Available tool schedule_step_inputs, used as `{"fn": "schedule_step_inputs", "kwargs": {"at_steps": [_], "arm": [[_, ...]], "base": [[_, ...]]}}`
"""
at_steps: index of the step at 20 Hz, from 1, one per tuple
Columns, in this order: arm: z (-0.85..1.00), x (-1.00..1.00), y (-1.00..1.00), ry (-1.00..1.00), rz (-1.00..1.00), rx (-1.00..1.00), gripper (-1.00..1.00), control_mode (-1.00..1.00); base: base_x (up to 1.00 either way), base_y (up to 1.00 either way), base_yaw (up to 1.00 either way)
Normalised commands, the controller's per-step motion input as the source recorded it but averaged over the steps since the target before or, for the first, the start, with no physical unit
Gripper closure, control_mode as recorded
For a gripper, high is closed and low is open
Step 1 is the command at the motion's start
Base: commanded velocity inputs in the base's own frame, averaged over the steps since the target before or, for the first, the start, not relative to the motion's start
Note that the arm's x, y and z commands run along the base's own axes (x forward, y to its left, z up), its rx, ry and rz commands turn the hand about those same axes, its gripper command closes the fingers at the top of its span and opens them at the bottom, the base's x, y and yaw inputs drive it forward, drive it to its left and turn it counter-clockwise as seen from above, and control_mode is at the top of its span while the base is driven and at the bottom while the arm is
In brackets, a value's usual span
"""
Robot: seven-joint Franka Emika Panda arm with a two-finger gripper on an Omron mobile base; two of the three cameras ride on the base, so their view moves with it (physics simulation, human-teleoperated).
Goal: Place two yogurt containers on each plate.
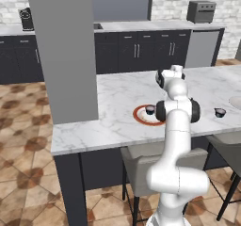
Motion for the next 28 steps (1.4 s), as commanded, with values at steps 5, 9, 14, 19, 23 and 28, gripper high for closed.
{"fn": "schedule_step_inputs", "kwargs": {"at_steps": [5, 9, 14, 19, 23, 28], "arm": [[-0.06, -0.18, 0.16, -0.29, 0.0, 0.0, 1.0, -1.0], [0.14, -0.4, -0.14, -0.38, 0.0, 0.0, 1.0, -1.0], [0.11, -1.0, 0.25, -0.4, 0.0, 0.0, 1.0, -1.0], [0.66, -0.98, 0.48, -0.36, 0.0, -0.01, 1.0, -1.0], [0.67, -0.69, 0.58, -0.11, 0.0, -0.12, 1.0, -1.0], [0.54, -0.37, 0.5, 0.09, -0.09, -0.29, 1.0, -1.0]], "base": [[0.0, 0.0, 0.0], [0.0, 0.0, 0.0], [0.0, 0.0, 0.0], [0.0, 0.0, 0.0], [0.0, 0.0, 0.0], [0.0, 0.0, 0.0]]}}
